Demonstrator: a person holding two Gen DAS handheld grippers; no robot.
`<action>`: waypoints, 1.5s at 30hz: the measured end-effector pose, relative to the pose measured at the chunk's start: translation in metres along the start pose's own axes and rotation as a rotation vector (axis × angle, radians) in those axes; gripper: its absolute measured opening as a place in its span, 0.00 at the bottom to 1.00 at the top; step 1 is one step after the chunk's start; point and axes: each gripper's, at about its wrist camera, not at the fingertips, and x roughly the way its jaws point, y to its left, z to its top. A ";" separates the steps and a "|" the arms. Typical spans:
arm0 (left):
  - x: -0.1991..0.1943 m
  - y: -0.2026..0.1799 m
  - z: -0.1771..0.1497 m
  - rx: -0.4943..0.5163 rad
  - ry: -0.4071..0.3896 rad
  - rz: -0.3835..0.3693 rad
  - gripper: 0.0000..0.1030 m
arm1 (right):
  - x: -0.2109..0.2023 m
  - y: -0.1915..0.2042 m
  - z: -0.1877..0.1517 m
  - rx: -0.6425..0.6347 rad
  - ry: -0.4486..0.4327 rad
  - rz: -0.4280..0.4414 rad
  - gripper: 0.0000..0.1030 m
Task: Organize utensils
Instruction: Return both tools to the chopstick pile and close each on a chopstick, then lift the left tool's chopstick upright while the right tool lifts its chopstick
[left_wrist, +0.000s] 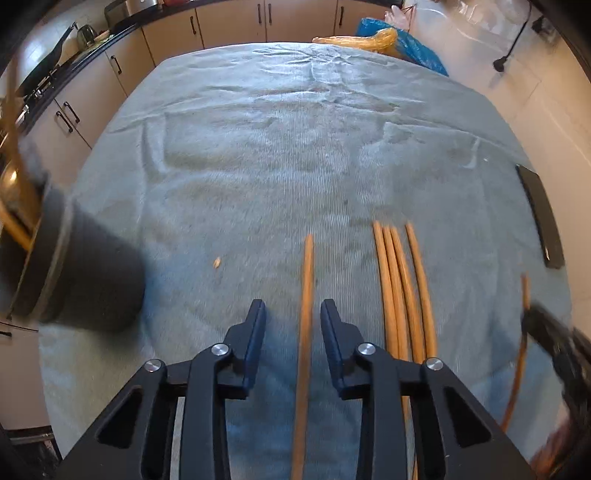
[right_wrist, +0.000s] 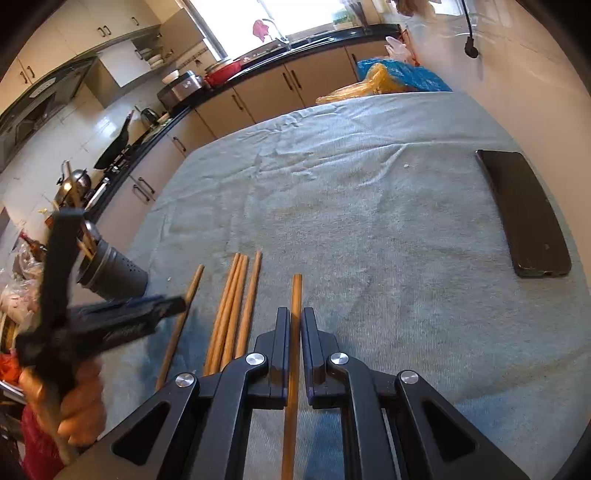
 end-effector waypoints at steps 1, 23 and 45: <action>0.004 -0.002 0.002 0.003 0.007 0.005 0.27 | -0.002 0.000 -0.001 -0.001 -0.002 0.006 0.07; -0.116 0.014 -0.049 -0.003 -0.377 -0.030 0.05 | -0.061 0.045 -0.007 -0.101 -0.241 0.063 0.07; -0.186 0.023 -0.088 -0.005 -0.556 -0.067 0.05 | -0.105 0.087 -0.039 -0.190 -0.465 0.063 0.06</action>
